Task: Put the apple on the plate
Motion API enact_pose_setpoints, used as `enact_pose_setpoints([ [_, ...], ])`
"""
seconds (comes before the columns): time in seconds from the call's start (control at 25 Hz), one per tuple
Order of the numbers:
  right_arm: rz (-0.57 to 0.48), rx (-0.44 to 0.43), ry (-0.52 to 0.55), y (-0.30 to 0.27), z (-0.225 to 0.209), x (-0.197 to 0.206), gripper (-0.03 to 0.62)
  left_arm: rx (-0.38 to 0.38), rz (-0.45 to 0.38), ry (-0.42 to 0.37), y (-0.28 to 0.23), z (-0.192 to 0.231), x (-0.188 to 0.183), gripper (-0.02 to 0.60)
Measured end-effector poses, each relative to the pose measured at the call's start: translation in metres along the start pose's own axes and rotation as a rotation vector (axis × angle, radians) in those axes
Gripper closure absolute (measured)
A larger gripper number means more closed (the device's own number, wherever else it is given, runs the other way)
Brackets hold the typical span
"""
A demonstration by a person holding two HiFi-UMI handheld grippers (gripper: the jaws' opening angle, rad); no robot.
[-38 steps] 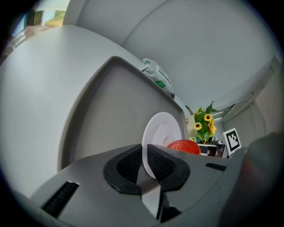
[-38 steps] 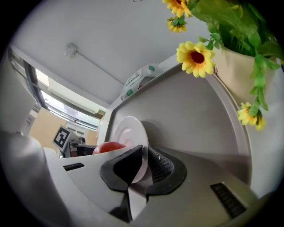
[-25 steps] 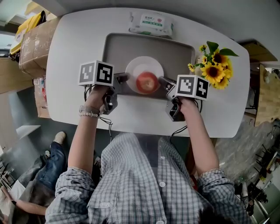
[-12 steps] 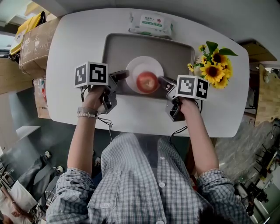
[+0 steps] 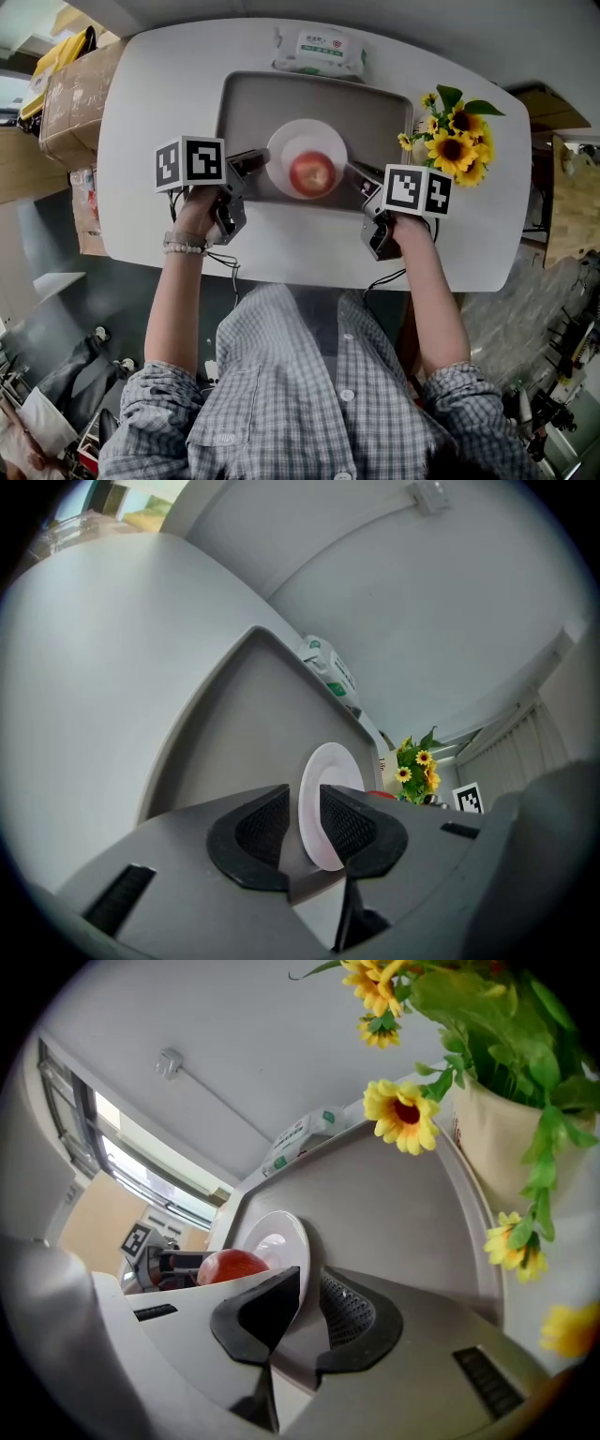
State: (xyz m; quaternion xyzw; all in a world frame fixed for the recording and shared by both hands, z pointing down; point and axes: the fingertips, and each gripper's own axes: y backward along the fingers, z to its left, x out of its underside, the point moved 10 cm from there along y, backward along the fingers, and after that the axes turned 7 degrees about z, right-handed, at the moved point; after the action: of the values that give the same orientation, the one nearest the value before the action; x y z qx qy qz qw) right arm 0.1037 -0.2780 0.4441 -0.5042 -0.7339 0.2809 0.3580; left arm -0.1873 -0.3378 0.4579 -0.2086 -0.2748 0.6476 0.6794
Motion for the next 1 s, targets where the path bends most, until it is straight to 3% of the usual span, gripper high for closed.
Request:
enact_pose_setpoints([
  [0.12, -0.041, 0.074, 0.038, 0.008, -0.001, 0.003, 0.545, -0.022, -0.05, -0.053, 0.01, -0.004, 0.003, 0.495],
  [0.32, -0.122, 0.123, 0.132, 0.024, 0.01, 0.008, 0.553, -0.03, -0.158, -0.128, 0.026, -0.017, 0.014, 0.565],
  [0.64, -0.218, 0.145, 0.325, 0.055, 0.043, 0.024, 0.557, -0.094, -0.28, -0.38, 0.043, -0.065, 0.049, 0.572],
  [1.0, -0.403, 0.047, 0.52, 0.108, 0.088, 0.038, 0.559, -0.138, -0.333, -0.659, 0.06, -0.132, 0.086, 0.572],
])
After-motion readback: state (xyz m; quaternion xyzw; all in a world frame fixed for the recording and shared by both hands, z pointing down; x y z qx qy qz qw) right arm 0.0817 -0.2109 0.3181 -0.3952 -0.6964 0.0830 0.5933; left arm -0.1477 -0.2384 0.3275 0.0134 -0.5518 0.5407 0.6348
